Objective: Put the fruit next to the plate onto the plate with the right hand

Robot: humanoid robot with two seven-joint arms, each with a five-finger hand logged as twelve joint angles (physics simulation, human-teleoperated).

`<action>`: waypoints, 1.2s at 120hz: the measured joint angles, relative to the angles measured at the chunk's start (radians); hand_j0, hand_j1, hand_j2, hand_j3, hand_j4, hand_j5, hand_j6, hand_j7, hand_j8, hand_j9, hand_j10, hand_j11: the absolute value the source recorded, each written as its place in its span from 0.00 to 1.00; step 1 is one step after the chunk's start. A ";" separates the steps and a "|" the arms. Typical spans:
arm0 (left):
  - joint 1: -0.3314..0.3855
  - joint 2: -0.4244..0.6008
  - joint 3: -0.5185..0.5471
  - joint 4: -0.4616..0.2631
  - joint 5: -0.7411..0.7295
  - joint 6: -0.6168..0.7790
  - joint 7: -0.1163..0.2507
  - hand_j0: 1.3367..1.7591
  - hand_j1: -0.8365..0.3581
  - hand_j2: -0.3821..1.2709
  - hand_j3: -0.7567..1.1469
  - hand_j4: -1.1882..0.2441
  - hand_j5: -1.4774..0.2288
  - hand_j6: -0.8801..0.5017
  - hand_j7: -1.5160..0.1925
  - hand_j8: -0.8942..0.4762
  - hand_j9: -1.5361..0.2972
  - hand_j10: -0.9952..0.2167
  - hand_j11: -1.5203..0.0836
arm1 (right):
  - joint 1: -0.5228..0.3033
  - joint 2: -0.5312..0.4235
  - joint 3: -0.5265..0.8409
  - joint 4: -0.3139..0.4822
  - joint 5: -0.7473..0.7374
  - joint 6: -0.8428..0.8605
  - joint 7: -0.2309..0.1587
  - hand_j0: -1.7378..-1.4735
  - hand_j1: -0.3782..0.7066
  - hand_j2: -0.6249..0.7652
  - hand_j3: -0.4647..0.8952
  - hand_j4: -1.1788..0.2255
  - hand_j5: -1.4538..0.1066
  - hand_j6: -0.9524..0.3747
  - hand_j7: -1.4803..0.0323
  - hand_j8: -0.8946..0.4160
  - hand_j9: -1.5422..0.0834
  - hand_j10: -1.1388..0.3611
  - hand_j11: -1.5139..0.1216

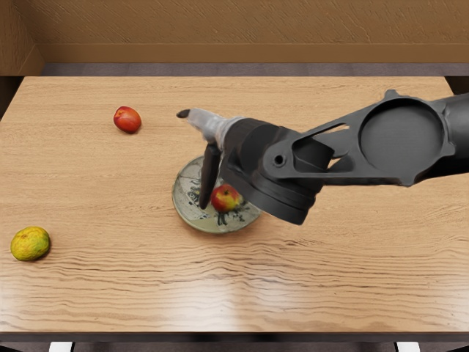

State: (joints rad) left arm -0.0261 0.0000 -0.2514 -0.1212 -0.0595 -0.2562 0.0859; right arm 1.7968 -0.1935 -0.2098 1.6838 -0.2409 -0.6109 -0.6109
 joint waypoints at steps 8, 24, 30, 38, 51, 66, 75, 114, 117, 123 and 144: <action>0.019 0.000 0.000 0.000 0.000 0.000 0.000 0.76 0.99 0.23 0.40 0.83 0.87 0.64 0.89 0.65 0.84 0.82 0.95 | -0.096 -0.086 0.150 0.018 0.002 0.054 0.000 0.30 0.05 0.46 0.34 0.82 0.91 0.70 0.96 0.67 0.93 0.74 0.90; 0.026 0.000 0.001 0.000 0.001 0.000 0.000 0.76 0.99 0.23 0.40 0.83 0.87 0.64 0.89 0.65 0.84 0.82 0.95 | -0.503 -0.243 0.648 0.005 0.037 0.454 0.000 0.30 0.04 0.45 0.34 0.83 0.92 0.71 0.97 0.67 0.94 0.75 0.91; 0.028 0.000 0.001 0.000 0.001 0.000 0.000 0.76 0.99 0.23 0.40 0.83 0.87 0.64 0.89 0.65 0.84 0.82 0.95 | -0.629 -0.289 0.766 -0.020 0.117 0.611 0.000 0.30 0.04 0.45 0.34 0.83 0.92 0.71 0.97 0.68 0.94 0.75 0.92; 0.028 0.000 0.001 0.000 0.001 0.000 0.000 0.76 0.99 0.23 0.40 0.83 0.87 0.64 0.89 0.65 0.84 0.82 0.95 | -0.730 -0.353 0.853 -0.050 0.228 0.811 0.000 0.30 0.03 0.45 0.34 0.83 0.93 0.71 0.97 0.68 0.94 0.75 0.92; 0.028 0.000 0.001 0.000 0.001 0.000 0.000 0.76 0.99 0.23 0.40 0.83 0.87 0.64 0.89 0.65 0.84 0.82 0.95 | -0.800 -0.428 0.872 -0.115 0.387 1.047 0.000 0.30 0.03 0.45 0.34 0.84 0.93 0.72 0.97 0.68 0.94 0.76 0.92; 0.028 0.000 0.001 0.000 0.001 0.000 0.000 0.76 0.99 0.23 0.40 0.83 0.87 0.64 0.89 0.65 0.84 0.82 0.95 | -0.823 -0.503 0.826 -0.200 0.537 1.169 0.000 0.30 0.03 0.45 0.34 0.84 0.93 0.72 0.98 0.68 0.95 0.76 0.92; 0.028 0.000 0.001 0.000 0.001 0.000 0.000 0.76 0.99 0.23 0.40 0.83 0.87 0.64 0.89 0.65 0.84 0.82 0.95 | -0.819 -0.553 0.791 -0.222 0.603 1.196 0.000 0.30 0.03 0.45 0.34 0.84 0.93 0.72 0.98 0.68 0.95 0.76 0.92; 0.017 0.000 0.001 0.003 0.004 0.000 0.000 0.76 0.99 0.23 0.40 0.83 0.87 0.64 0.89 0.65 0.84 0.82 0.95 | -0.774 -0.796 0.629 -0.253 0.733 1.221 0.000 0.30 0.03 0.45 0.34 0.84 0.93 0.72 0.98 0.68 0.95 0.76 0.93; 0.014 0.000 0.001 0.003 0.004 0.000 0.000 0.76 0.99 0.23 0.40 0.83 0.87 0.64 0.89 0.65 0.84 0.82 0.95 | -0.776 -0.811 0.625 -0.254 0.734 1.221 0.000 0.30 0.03 0.45 0.34 0.84 0.93 0.72 0.98 0.68 0.95 0.76 0.93; 0.000 0.000 0.002 0.003 0.004 0.000 0.000 0.76 0.99 0.23 0.40 0.83 0.87 0.64 0.89 0.65 0.84 0.82 0.95 | -0.779 -0.842 0.620 -0.257 0.737 1.222 0.000 0.30 0.03 0.45 0.34 0.84 0.93 0.72 0.98 0.68 0.95 0.76 0.93; -0.001 0.000 0.002 0.004 0.004 0.000 0.000 0.76 0.99 0.23 0.40 0.83 0.87 0.64 0.89 0.65 0.84 0.82 0.95 | -0.782 -0.916 0.588 -0.276 0.750 1.222 0.000 0.30 0.03 0.45 0.34 0.84 0.93 0.72 0.98 0.69 0.95 0.76 0.93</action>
State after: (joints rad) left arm -0.0276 0.0000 -0.2490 -0.1169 -0.0552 -0.2562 0.0858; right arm 1.0150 -1.1096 0.3781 1.4075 0.5094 0.6116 -0.6109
